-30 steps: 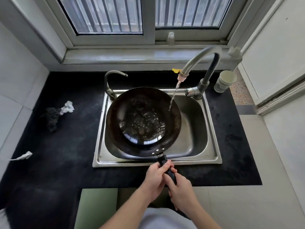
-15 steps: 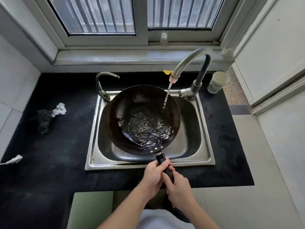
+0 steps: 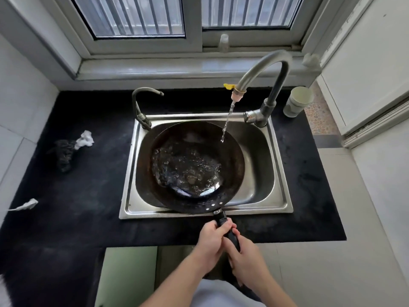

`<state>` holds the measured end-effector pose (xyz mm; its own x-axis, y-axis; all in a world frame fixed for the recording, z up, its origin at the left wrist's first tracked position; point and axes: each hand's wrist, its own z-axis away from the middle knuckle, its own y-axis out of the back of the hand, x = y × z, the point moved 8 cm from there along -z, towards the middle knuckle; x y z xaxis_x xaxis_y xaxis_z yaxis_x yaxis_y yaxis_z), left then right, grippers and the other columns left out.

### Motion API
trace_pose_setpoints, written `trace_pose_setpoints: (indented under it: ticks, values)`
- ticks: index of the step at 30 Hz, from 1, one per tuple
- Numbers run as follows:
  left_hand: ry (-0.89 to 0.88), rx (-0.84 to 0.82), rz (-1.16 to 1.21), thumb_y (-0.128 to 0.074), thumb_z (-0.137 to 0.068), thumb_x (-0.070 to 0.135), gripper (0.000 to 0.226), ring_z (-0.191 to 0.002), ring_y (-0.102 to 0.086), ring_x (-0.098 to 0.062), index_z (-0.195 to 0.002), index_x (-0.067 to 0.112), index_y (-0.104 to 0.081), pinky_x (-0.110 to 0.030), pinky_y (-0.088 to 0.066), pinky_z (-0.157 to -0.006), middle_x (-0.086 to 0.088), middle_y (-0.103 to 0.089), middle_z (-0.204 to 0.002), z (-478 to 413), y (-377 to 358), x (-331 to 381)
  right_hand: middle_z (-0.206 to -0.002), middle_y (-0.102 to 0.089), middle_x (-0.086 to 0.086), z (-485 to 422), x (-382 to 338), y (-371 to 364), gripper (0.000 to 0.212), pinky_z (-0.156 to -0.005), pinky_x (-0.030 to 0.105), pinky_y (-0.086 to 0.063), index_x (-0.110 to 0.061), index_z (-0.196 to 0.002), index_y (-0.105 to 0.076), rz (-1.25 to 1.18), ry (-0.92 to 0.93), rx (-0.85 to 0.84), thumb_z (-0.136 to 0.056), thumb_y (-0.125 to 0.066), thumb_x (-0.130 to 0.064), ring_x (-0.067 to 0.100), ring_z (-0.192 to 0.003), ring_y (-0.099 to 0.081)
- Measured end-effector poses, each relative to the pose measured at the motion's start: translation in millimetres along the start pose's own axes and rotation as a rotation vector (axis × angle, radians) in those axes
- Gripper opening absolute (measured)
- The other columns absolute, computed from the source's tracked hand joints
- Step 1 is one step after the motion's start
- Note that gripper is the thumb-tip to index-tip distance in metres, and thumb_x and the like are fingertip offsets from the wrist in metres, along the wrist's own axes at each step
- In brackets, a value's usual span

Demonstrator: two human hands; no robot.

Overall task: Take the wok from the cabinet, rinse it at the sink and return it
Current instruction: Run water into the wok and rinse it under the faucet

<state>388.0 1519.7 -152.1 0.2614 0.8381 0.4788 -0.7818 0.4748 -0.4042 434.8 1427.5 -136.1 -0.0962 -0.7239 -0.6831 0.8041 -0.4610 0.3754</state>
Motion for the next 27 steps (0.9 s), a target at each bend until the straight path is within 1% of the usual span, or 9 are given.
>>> trace_pose_setpoints:
  ticks: [3,6,8,10,13,17,20,23,27]
  values:
    - [0.020,-0.019,-0.018,-0.057,-0.096,0.005,0.011,-0.072,-0.062,-0.022,-0.092,-0.005,-0.060,-0.033,-0.057,-0.074,-0.012,-0.061,-0.073,-3,-11,-3,-0.052,-0.059,-0.009,0,8,8,0.039,-0.053,0.022,-0.042,-0.020,-0.116,-0.065,-0.023,-0.008,0.040,-0.093,-0.056,-0.050,0.003,-0.048,-0.053]
    - [0.016,-0.034,-0.022,-0.056,-0.096,0.005,0.010,-0.072,-0.062,-0.021,-0.092,-0.003,-0.059,-0.032,-0.057,-0.073,-0.011,-0.060,-0.073,-7,-20,2,-0.049,-0.061,-0.005,-4,2,14,0.023,-0.052,0.030,-0.046,-0.023,-0.111,-0.064,-0.028,-0.006,0.046,-0.096,-0.058,-0.039,0.005,-0.044,-0.053]
    - [0.009,-0.035,-0.037,-0.056,-0.097,0.007,0.012,-0.073,-0.062,-0.022,-0.089,-0.001,-0.060,-0.032,-0.056,-0.073,-0.010,-0.062,-0.071,-10,-23,8,-0.052,-0.061,-0.002,-9,-4,17,0.025,-0.050,0.036,-0.049,-0.015,-0.108,-0.064,-0.038,-0.002,0.055,-0.097,-0.058,-0.037,0.007,-0.043,-0.053]
    - [-0.004,-0.035,-0.066,-0.055,-0.097,0.009,0.014,-0.074,-0.063,-0.021,-0.087,0.002,-0.061,-0.033,-0.055,-0.074,-0.008,-0.063,-0.069,-9,-23,15,-0.055,-0.062,0.000,-14,-9,17,0.025,-0.050,0.036,-0.049,-0.018,-0.110,-0.061,-0.020,0.005,0.056,-0.097,-0.057,-0.039,0.009,-0.045,-0.055]
    - [-0.028,-0.037,-0.056,-0.055,-0.098,0.009,0.011,-0.075,-0.062,-0.021,-0.092,0.001,-0.060,-0.033,-0.054,-0.076,-0.008,-0.062,-0.071,-4,-19,25,-0.059,-0.064,0.000,-17,-14,12,0.048,-0.054,0.042,-0.055,-0.015,-0.116,-0.064,-0.004,0.012,0.036,-0.090,-0.055,-0.054,0.012,-0.050,-0.057]
    - [-0.036,0.016,-0.044,-0.057,-0.096,0.007,0.010,-0.076,-0.064,-0.022,-0.096,-0.002,-0.061,-0.033,-0.056,-0.075,-0.010,-0.064,-0.075,3,-5,27,-0.063,-0.064,-0.002,-19,-10,2,0.053,-0.046,0.025,-0.047,-0.008,-0.125,-0.062,-0.006,0.002,0.013,-0.093,-0.056,-0.049,0.007,-0.044,-0.057]
    - [-0.014,0.031,-0.003,-0.058,-0.095,0.004,0.009,-0.075,-0.064,-0.022,-0.098,-0.005,-0.060,-0.035,-0.057,-0.079,-0.012,-0.063,-0.077,3,3,16,-0.058,-0.063,-0.002,-11,-6,-4,0.058,-0.049,0.027,-0.047,-0.007,-0.125,-0.062,-0.022,0.005,0.002,-0.091,-0.054,-0.054,0.007,-0.044,-0.057]
    - [0.020,0.009,0.001,-0.058,-0.095,0.003,0.010,-0.073,-0.064,-0.022,-0.098,-0.006,-0.060,-0.036,-0.057,-0.080,-0.012,-0.062,-0.076,1,3,4,-0.050,-0.060,-0.001,-2,1,-5,0.050,-0.045,0.023,-0.043,-0.012,-0.130,-0.059,-0.049,-0.027,-0.002,-0.095,-0.054,-0.047,0.007,-0.042,-0.054]
    - [0.049,-0.025,-0.019,-0.056,-0.096,0.003,0.008,-0.073,-0.062,-0.022,-0.097,-0.005,-0.059,-0.033,-0.058,-0.076,-0.012,-0.061,-0.076,-2,-9,-4,-0.048,-0.059,-0.004,1,8,1,0.034,-0.049,0.029,-0.044,-0.012,-0.102,-0.065,-0.054,-0.051,0.006,-0.097,-0.054,-0.043,0.005,-0.041,-0.051]
